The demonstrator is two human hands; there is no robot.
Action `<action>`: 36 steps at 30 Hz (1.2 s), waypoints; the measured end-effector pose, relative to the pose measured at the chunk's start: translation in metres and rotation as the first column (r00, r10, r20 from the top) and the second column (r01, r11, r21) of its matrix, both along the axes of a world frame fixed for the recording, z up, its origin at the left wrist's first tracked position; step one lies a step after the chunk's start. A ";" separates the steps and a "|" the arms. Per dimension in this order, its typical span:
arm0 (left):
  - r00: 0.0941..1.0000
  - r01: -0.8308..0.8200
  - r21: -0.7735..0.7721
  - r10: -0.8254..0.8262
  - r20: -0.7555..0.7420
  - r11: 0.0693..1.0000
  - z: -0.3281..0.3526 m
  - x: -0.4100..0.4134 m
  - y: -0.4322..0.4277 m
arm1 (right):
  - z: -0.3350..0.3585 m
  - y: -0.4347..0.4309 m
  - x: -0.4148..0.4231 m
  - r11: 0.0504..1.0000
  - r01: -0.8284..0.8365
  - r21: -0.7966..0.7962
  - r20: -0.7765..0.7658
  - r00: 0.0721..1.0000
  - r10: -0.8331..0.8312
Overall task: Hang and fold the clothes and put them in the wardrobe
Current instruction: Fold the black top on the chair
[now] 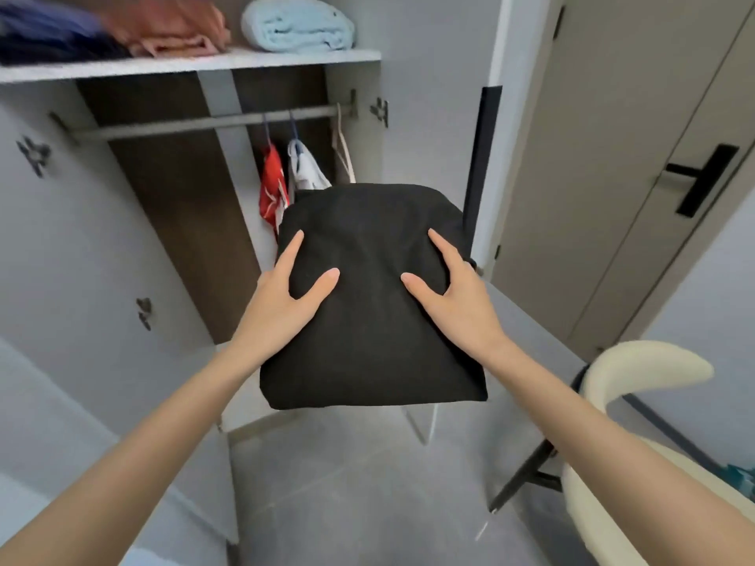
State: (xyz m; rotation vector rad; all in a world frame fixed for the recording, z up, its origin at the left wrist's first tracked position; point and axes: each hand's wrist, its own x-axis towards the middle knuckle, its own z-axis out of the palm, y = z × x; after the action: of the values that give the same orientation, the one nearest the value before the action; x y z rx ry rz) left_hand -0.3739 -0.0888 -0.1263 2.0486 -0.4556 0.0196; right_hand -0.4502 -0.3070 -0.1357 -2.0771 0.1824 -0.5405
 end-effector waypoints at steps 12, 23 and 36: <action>0.971 -0.137 -0.146 0.162 0.173 0.980 0.137 0.137 0.066 | 0.154 0.049 0.175 0.980 -0.181 -0.083 0.224 0.955 0.196; 0.918 -0.171 -0.272 0.254 0.306 0.947 0.256 0.311 0.037 | 0.281 0.019 0.378 0.960 -0.261 -0.098 0.350 0.894 0.279; 0.914 -0.131 -0.310 0.236 0.329 0.941 0.337 0.556 -0.005 | 0.367 -0.022 0.610 0.981 -0.112 -0.160 0.407 0.898 0.169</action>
State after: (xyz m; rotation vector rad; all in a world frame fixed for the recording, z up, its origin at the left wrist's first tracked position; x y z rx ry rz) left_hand 0.1825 -0.0937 0.2102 1.7970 -0.4522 0.5582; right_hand 0.1593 -0.3293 0.2313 -2.0264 -0.2618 -0.9142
